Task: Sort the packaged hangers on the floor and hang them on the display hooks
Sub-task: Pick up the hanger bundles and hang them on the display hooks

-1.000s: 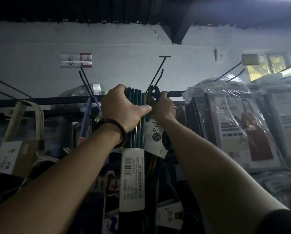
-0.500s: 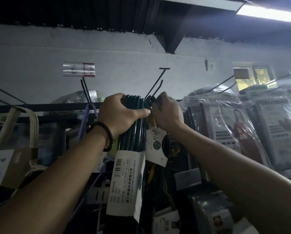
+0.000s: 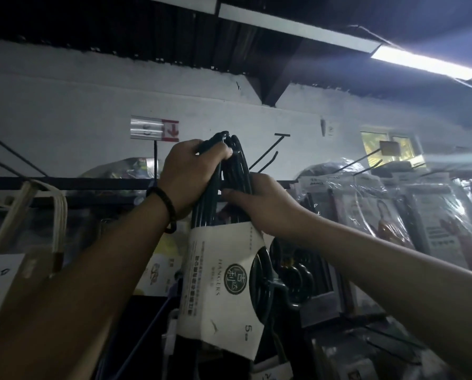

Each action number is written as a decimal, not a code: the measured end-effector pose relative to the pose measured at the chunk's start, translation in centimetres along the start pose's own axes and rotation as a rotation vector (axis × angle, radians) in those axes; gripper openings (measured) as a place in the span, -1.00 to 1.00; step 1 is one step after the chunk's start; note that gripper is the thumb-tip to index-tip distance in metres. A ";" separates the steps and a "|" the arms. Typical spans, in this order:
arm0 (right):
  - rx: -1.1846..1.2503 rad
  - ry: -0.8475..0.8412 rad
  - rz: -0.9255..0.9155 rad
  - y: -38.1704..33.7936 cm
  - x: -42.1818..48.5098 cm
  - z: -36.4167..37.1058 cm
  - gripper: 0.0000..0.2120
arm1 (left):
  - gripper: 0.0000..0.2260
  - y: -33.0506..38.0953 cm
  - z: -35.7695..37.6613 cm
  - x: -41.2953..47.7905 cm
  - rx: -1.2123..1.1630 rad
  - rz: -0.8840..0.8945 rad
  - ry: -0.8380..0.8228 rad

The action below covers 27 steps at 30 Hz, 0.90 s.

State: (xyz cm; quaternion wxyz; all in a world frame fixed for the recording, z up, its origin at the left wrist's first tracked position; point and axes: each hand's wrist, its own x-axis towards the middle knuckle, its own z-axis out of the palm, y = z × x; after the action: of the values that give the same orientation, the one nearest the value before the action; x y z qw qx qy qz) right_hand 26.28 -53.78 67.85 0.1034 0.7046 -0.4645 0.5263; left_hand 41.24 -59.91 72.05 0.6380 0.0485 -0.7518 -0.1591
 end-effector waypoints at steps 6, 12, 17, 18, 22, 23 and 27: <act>-0.271 0.174 0.050 -0.6 1.1 -3.0 -0.77 | -0.74 -0.6 2.0 2.0 0.063 0.015 -0.035; -0.487 0.327 0.197 3.1 2.1 -7.2 -0.83 | -0.50 -0.9 5.2 2.7 0.197 -0.043 -0.176; -0.576 0.397 0.220 4.8 2.4 -8.2 -0.88 | -0.49 -1.6 7.7 2.5 0.296 0.022 -0.241; -0.575 0.395 0.231 5.1 2.6 -8.0 -0.88 | -0.53 -1.8 8.0 2.3 0.327 0.042 -0.244; -0.575 0.372 0.248 6.5 3.8 -7.1 -0.89 | -0.62 -2.7 8.6 2.3 0.420 0.085 -0.277; -0.590 0.373 0.242 6.7 4.1 -7.0 -0.90 | -0.61 -2.9 8.6 2.3 0.425 0.085 -0.290; -0.674 0.399 0.226 7.8 3.8 -6.4 -0.92 | -0.55 -3.8 9.4 2.2 0.493 0.124 -0.327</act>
State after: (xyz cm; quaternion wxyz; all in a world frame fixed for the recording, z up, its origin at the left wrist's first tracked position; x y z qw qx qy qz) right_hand 16.20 -56.06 71.08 0.3582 0.4598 -0.6563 0.4792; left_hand 31.15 -62.42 71.70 0.4858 0.1295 -0.8622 0.0619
